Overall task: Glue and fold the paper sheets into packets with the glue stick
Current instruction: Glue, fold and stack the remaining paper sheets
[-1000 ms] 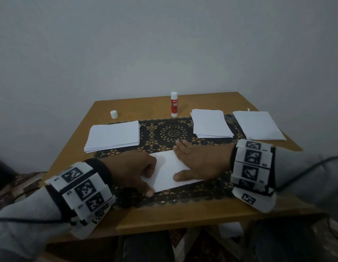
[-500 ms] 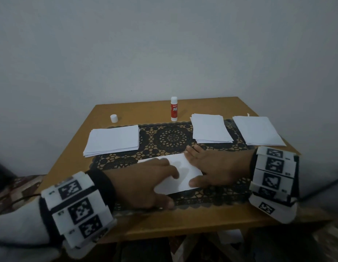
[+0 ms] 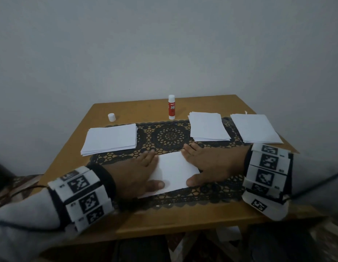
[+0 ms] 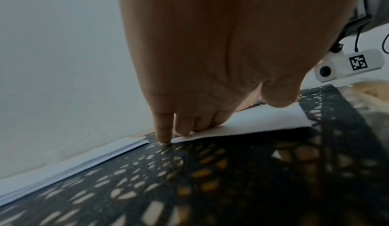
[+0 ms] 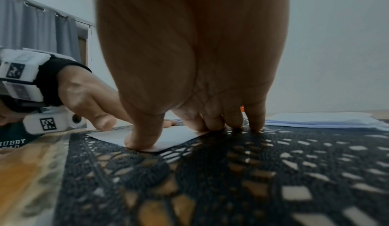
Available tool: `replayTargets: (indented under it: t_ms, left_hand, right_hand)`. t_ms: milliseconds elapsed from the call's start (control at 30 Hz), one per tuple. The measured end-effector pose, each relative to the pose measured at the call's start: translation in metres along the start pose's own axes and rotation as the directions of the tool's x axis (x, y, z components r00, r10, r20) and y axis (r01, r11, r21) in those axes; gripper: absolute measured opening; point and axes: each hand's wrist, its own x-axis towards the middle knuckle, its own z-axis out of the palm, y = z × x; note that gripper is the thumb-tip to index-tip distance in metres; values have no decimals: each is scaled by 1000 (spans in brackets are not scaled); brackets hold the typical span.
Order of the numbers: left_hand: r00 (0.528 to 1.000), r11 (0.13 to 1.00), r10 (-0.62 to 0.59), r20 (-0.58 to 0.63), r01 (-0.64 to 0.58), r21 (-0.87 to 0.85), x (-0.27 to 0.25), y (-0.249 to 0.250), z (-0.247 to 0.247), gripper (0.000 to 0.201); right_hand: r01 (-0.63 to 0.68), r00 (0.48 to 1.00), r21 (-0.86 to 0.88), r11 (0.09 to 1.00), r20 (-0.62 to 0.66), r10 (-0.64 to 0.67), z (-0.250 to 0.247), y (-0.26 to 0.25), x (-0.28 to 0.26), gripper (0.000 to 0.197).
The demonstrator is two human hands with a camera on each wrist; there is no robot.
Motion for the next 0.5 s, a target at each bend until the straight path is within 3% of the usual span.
replayTargets:
  t_ms: [67, 167, 233, 300, 367, 500]
  left_hand:
    - [999, 1000, 15, 30, -16, 18, -6, 5, 7, 91]
    - [986, 988, 148, 79, -151, 42, -18, 27, 22, 96]
    - [993, 994, 101, 60, -103, 40, -17, 21, 20, 94]
    - [999, 999, -20, 34, 18, 45, -15, 9, 13, 91]
    - [998, 997, -49, 39, 47, 60, -17, 6, 11, 92]
    - [990, 995, 100, 98, -102, 13, -24, 23, 8, 88]
  right_hand:
    - [2, 1000, -7, 1000, -10, -2, 1, 1, 1, 100]
    - [3, 1000, 1, 1000, -17, -3, 1, 1, 1, 100]
    - [5, 1000, 1, 1000, -20, -5, 1, 2, 1, 101]
    - [10, 1000, 3, 1000, -24, -10, 2, 2, 1, 101]
    - [11, 1000, -1, 1000, -27, -11, 2, 2, 1, 100]
    - [9, 1000, 6, 1000, -29, -9, 2, 2, 1, 100]
